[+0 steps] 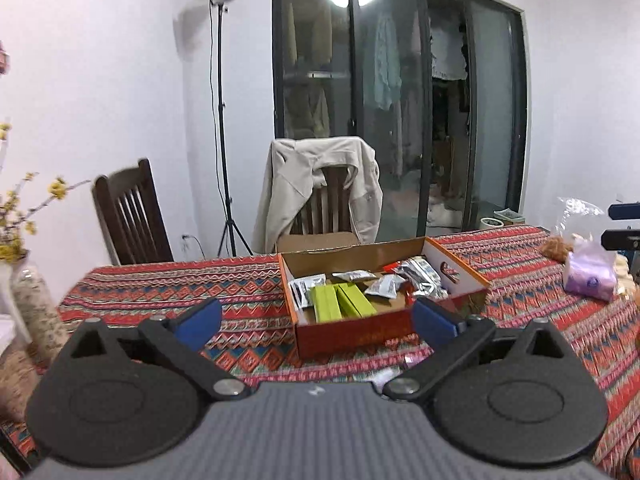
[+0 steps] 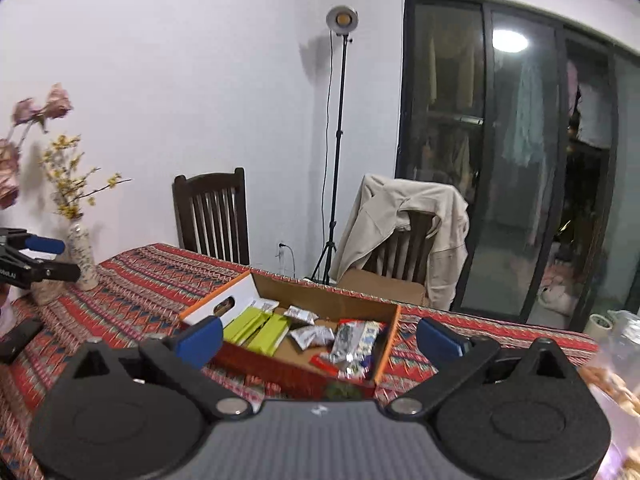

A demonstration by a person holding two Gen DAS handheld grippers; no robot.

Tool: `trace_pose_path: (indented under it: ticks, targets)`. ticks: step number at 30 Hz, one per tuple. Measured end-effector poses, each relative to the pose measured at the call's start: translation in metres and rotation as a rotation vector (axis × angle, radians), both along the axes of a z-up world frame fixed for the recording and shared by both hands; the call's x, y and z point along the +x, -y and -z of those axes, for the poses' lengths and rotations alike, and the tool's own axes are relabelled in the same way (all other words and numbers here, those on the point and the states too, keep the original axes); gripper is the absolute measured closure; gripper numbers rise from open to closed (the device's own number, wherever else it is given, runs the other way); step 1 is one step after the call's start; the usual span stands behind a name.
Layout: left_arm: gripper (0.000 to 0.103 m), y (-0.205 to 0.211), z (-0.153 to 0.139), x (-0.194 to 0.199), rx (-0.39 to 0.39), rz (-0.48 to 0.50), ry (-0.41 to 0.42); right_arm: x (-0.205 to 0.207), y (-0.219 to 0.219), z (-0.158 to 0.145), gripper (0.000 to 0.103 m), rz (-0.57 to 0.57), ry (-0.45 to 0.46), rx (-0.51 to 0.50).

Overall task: Organize snacks
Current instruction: 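Grasp a white packet with the left tool while the right tool grasps a yellow-window packet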

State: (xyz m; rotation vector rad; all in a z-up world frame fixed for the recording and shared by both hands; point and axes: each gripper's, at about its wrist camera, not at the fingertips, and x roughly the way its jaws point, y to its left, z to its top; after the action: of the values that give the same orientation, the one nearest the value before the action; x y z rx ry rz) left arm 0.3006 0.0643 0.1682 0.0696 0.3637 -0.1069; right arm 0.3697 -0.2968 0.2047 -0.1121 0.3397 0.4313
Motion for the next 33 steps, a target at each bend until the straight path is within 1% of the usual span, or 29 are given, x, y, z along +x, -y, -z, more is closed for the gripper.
trace_pose_path:
  ticks: [2, 3, 5, 6, 8, 10, 13, 15, 16, 18, 20, 24, 26, 28, 31, 33]
  targets:
    - [0.000, 0.005, 0.007, -0.027, 0.008, -0.001, 0.023, -0.030, 0.006, 0.006, 0.000, 0.022, 0.012, -0.003]
    - [0.000, 0.006, 0.012, -0.039, -0.002, 0.001, 0.035, -0.043, 0.008, 0.011, 0.000, 0.024, 0.015, -0.009]
    - [0.000, 0.010, 0.022, -0.059, -0.025, -0.002, 0.036, -0.070, 0.011, 0.025, 0.000, 0.036, 0.024, -0.014]
    - [0.000, 0.013, 0.028, -0.068, -0.024, -0.002, 0.029, -0.083, 0.012, 0.032, 0.000, 0.047, 0.029, -0.012]
    - [0.000, 0.018, 0.040, -0.087, -0.011, -0.009, 0.036, -0.108, 0.015, 0.051, 0.000, 0.095, 0.055, 0.006]
    - [0.000, 0.024, 0.052, -0.104, -0.012, -0.033, 0.043, -0.130, 0.013, 0.073, 0.000, 0.127, 0.063, -0.002]
    - [0.000, 0.026, 0.074, -0.120, -0.060, -0.044, 0.012, -0.153, 0.006, 0.105, 0.000, 0.169, 0.050, -0.007]
    - [0.000, 0.029, 0.092, -0.123, -0.082, -0.037, -0.035, -0.163, 0.001, 0.128, 0.000, 0.173, 0.013, 0.003]
    - [0.000, 0.030, 0.100, -0.122, -0.078, -0.042, -0.065, -0.167, -0.001, 0.139, 0.000, 0.168, -0.023, 0.010]
    - [0.000, 0.033, 0.113, -0.120, -0.049, -0.058, -0.116, -0.171, -0.005, 0.157, 0.000, 0.150, -0.100, 0.015]
    - [0.000, 0.031, 0.120, -0.119, -0.035, -0.069, -0.136, -0.174, -0.011, 0.170, 0.000, 0.136, -0.159, 0.003]
    - [0.000, 0.025, 0.126, -0.114, -0.045, -0.095, -0.158, -0.179, -0.014, 0.180, 0.000, 0.135, -0.185, -0.012]
    - [0.000, 0.020, 0.126, -0.109, -0.052, -0.094, -0.161, -0.178, -0.011, 0.175, 0.000, 0.140, -0.184, -0.005]
    - [0.000, 0.014, 0.128, -0.102, -0.047, -0.093, -0.159, -0.174, -0.004, 0.165, 0.000, 0.157, -0.166, 0.031]
    - [0.000, 0.011, 0.128, -0.080, -0.018, -0.075, -0.153, -0.160, 0.005, 0.159, 0.000, 0.178, -0.168, 0.080]
    - [0.000, 0.011, 0.132, -0.062, 0.018, -0.038, -0.146, -0.145, 0.001, 0.157, 0.000, 0.179, -0.167, 0.069]
